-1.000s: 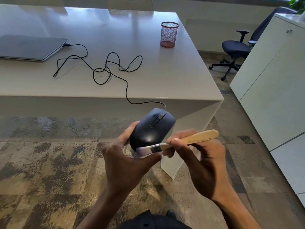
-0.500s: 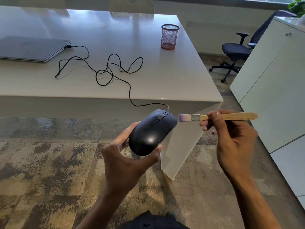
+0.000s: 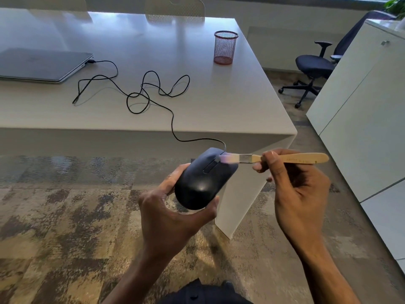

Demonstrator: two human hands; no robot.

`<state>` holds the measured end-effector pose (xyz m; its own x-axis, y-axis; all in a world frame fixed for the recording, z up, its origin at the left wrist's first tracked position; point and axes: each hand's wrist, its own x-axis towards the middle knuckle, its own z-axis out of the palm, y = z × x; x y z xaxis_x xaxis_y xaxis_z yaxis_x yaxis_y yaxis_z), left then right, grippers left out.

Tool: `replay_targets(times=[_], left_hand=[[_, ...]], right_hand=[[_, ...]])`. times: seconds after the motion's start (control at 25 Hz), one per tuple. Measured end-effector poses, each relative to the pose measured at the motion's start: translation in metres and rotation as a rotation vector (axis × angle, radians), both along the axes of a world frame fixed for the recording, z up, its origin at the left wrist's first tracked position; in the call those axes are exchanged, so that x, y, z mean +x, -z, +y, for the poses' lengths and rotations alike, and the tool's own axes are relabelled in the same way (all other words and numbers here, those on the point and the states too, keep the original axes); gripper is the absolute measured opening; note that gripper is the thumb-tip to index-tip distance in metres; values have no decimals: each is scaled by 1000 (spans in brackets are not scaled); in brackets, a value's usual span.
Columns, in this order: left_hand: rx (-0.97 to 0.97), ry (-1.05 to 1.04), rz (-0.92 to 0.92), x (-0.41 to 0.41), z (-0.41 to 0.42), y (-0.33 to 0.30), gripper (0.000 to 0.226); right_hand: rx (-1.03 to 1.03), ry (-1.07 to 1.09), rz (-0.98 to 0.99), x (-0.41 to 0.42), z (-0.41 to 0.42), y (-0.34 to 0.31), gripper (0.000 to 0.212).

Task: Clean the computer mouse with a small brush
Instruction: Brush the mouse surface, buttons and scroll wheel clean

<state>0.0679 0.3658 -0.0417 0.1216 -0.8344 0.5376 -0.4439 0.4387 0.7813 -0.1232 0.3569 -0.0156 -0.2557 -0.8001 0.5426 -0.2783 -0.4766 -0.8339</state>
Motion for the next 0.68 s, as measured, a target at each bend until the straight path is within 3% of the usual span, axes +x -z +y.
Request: replay_targets(times=[0.16, 0.56, 0.68], left_hand=[[18, -13, -19, 0, 1, -2, 75], [15, -58, -145, -2, 2, -6, 76], [18, -53, -146, -2, 3, -7, 76]], right_hand=[[-15, 61, -3, 1, -2, 0, 11], [-82, -88, 52, 8, 10, -6, 12], [-65, -39, 64, 2, 5, -6, 10]])
